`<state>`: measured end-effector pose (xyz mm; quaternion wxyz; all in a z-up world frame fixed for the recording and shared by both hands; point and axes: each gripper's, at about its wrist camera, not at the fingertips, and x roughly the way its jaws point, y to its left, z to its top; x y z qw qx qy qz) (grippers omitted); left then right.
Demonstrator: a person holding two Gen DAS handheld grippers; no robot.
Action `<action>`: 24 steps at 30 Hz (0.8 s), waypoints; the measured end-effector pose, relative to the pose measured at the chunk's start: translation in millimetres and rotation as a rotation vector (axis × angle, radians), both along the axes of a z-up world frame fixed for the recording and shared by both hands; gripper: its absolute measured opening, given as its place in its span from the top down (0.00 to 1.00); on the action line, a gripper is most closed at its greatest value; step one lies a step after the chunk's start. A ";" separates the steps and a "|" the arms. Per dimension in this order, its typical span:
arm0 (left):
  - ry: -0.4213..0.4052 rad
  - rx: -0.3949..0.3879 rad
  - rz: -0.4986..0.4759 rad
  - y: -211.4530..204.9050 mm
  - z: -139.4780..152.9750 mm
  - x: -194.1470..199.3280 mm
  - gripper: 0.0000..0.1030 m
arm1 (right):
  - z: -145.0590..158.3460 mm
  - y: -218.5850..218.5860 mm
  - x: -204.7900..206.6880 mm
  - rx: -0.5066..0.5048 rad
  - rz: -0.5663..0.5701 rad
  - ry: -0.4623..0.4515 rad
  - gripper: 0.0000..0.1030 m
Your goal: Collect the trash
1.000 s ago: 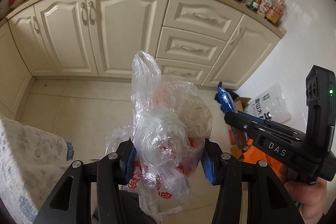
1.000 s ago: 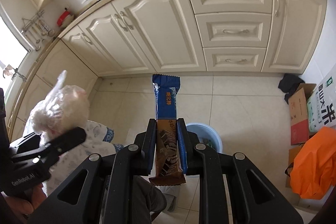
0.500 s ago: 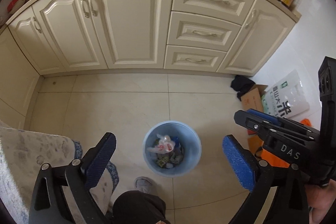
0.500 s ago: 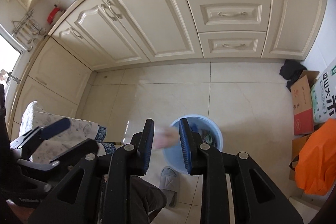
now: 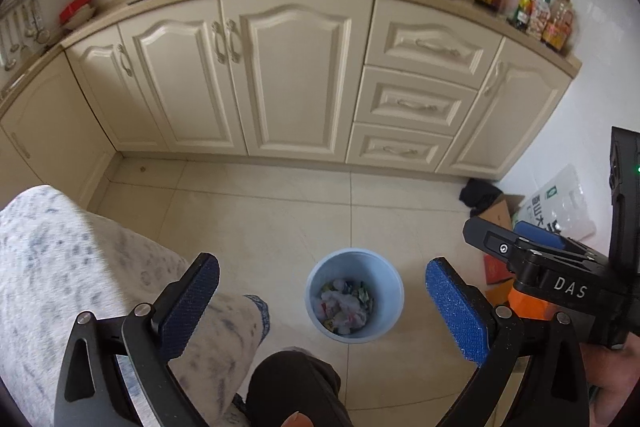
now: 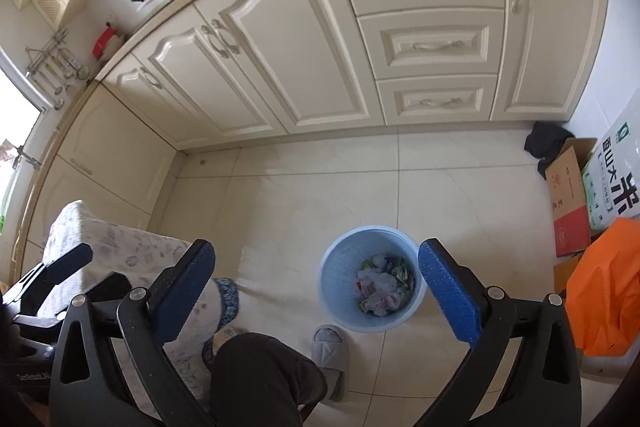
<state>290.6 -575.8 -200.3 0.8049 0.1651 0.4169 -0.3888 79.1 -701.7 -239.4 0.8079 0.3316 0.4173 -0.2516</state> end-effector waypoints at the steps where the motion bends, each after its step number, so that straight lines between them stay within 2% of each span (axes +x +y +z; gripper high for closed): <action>1: -0.013 -0.012 0.007 11.6 6.3 -5.3 0.01 | 4.8 4.4 0.6 -0.006 0.003 -0.007 0.00; 7: -0.099 -0.098 0.092 94.6 46.3 -37.3 0.01 | 46.1 42.9 7.9 -0.050 0.042 -0.064 0.00; 15: -0.214 -0.190 0.272 237.3 88.9 -89.7 0.01 | 112.2 125.6 29.2 -0.138 0.161 -0.173 0.00; 24: -0.353 -0.259 0.462 377.1 119.6 -186.1 0.01 | 173.7 239.3 53.5 -0.230 0.346 -0.278 0.00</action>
